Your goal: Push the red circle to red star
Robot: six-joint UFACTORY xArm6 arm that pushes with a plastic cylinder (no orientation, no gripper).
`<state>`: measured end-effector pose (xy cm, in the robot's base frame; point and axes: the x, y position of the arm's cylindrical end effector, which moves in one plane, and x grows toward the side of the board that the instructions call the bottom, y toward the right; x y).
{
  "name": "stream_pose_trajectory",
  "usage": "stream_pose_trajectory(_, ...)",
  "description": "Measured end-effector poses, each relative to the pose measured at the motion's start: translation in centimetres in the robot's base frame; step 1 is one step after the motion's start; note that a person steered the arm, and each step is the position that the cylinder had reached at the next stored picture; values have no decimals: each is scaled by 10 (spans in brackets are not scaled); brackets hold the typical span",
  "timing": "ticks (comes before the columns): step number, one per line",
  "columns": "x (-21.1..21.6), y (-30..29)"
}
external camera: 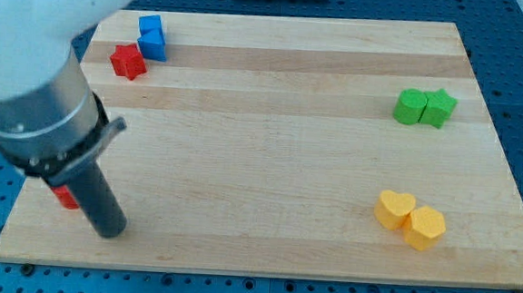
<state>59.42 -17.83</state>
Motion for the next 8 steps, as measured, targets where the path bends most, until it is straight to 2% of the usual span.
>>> stream_pose_trajectory(1, -23, -61)
stream_pose_trajectory(3, -120, -52)
stream_pose_trajectory(4, -124, -46)
stream_pose_trajectory(5, -122, -75)
stream_pose_trajectory(6, -163, -80)
stream_pose_trajectory(7, -205, -45)
stream_pose_trajectory(8, -208, -41)
